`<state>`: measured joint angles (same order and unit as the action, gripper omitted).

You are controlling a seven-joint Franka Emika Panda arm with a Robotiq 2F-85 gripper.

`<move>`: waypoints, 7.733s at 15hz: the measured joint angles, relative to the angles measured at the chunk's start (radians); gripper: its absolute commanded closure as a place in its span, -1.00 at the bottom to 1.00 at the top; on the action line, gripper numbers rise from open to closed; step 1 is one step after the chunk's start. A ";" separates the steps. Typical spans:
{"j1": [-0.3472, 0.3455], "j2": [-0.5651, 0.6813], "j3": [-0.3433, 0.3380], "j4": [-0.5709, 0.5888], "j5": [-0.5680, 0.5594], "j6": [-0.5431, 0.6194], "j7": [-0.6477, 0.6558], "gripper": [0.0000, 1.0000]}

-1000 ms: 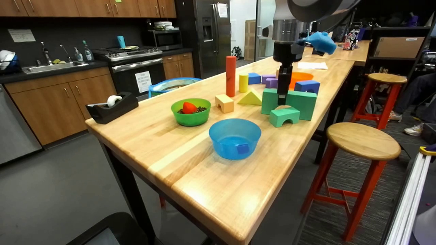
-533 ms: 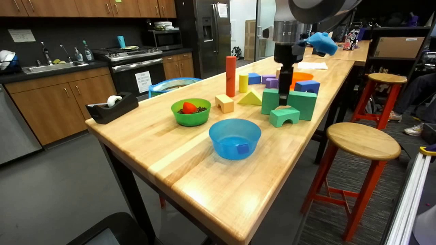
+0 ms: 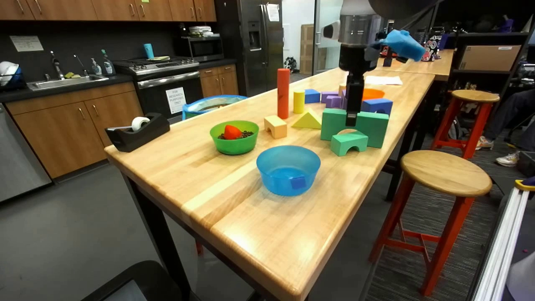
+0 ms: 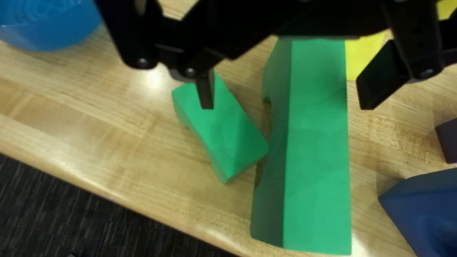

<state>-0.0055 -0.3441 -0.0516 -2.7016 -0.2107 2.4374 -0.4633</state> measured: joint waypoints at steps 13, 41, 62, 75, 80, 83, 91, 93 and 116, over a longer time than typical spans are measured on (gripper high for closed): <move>0.020 -0.259 0.001 -0.045 -0.061 -0.051 -0.015 -1.00; -0.056 -0.119 -0.181 0.243 -0.215 -0.373 -0.631 -1.00; -0.085 0.100 -0.228 0.303 0.062 -0.329 -0.983 -1.00; -0.127 0.144 -0.233 0.247 0.088 -0.249 -0.999 -1.00; -0.127 0.191 -0.232 0.253 0.094 -0.205 -0.985 -1.00; -0.128 0.214 -0.232 0.259 0.104 -0.194 -0.981 -1.00; -0.133 0.245 -0.231 0.282 0.127 -0.191 -0.980 0.10; -0.136 0.249 -0.229 0.285 0.127 -0.191 -0.980 0.42; -0.136 0.024 -0.169 0.230 0.054 -0.293 -0.707 0.70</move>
<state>-0.1416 -0.3196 -0.2211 -2.4712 -0.1562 2.1448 -1.1700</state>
